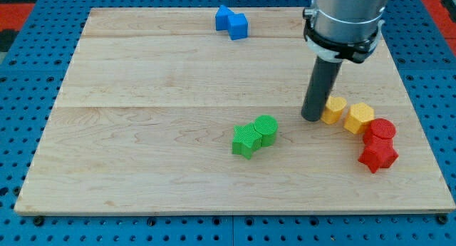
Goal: Nudge the heart to the left of the hexagon
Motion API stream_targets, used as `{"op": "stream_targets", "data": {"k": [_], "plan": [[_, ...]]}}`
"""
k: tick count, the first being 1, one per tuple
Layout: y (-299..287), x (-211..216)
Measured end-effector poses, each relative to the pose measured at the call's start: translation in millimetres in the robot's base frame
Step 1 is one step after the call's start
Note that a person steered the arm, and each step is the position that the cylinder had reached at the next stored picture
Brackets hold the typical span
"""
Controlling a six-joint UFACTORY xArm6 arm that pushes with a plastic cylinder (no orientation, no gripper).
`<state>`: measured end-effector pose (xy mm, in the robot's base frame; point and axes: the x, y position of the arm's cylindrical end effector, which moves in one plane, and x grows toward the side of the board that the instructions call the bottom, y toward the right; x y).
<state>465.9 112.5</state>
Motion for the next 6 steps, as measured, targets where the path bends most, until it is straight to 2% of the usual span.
{"op": "stream_targets", "data": {"k": [1, 2, 3, 6], "plan": [[-12, -29], [15, -45], [40, -22], [29, -32]]}}
